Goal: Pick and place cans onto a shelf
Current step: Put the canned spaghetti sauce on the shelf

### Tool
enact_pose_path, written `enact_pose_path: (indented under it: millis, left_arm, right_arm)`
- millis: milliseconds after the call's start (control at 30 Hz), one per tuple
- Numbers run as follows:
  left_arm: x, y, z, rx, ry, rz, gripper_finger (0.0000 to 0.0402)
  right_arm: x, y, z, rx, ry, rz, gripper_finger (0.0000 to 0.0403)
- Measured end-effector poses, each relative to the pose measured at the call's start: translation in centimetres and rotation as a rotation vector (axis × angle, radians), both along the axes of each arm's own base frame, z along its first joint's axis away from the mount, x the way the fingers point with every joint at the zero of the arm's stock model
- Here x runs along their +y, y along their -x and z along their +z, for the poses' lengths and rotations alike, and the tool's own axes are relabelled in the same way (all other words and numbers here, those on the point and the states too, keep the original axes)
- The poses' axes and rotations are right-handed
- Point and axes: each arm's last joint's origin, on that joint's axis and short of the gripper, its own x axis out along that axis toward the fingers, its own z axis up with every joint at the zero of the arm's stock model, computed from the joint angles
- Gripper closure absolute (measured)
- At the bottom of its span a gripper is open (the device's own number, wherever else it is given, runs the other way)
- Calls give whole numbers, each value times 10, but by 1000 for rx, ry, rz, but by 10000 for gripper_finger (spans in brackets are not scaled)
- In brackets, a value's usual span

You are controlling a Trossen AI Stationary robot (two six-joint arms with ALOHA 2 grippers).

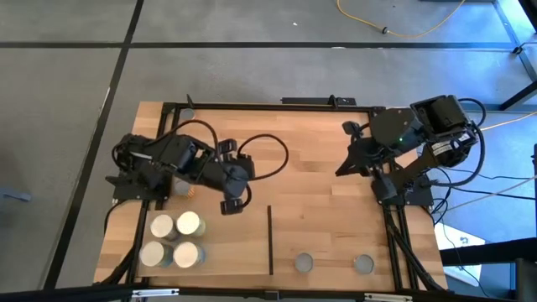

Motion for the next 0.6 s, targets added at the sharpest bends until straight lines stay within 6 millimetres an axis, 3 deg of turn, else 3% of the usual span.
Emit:
enact_pose_path:
  millis: [267,600]
  left_arm:
    - [36,-2,6,2,-100,32,401]
    - [90,18,24,-22,-12,52,401]
  right_arm:
    - [-8,-11,-12,27,112,-268,393]
    - [-8,-32,-50,223,57,-341,394]
